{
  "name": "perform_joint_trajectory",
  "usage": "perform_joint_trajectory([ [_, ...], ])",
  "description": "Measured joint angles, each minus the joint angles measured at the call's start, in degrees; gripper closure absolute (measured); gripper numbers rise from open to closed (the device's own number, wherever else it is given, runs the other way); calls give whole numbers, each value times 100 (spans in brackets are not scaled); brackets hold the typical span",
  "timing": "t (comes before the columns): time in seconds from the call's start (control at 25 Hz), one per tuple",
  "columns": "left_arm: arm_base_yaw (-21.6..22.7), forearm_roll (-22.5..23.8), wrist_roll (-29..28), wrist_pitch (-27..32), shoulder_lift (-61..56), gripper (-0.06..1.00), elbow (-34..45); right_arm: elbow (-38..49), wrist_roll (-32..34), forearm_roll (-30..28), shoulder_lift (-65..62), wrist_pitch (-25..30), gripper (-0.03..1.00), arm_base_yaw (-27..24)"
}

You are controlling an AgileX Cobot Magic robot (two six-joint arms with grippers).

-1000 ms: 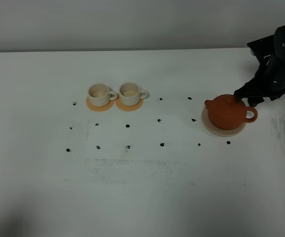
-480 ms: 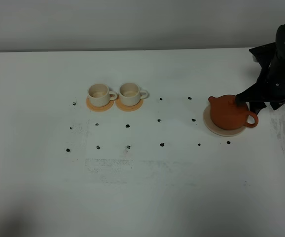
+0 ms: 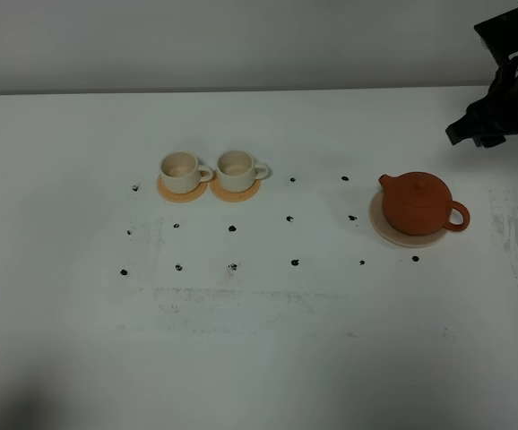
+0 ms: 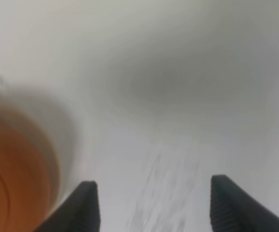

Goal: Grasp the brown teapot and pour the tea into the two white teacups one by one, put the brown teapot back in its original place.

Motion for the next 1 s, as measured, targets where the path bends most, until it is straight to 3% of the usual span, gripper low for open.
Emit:
perform_joint_trajectory([
  [0.2, 0, 0, 0, 0, 0, 73, 0, 1469, -98, 55, -974, -1895, 48, -57],
  [0.36, 0, 0, 0, 0, 0, 73, 0, 2283, -102, 59, -1177, -2752, 48, -334],
  [0.64, 0, 0, 0, 0, 0, 73, 0, 2830, 80, 59, -723, -3353, 48, -588],
  [1.0, 0, 0, 0, 0, 0, 73, 0, 2841, 121, 52, -107, -3270, 48, -447],
])
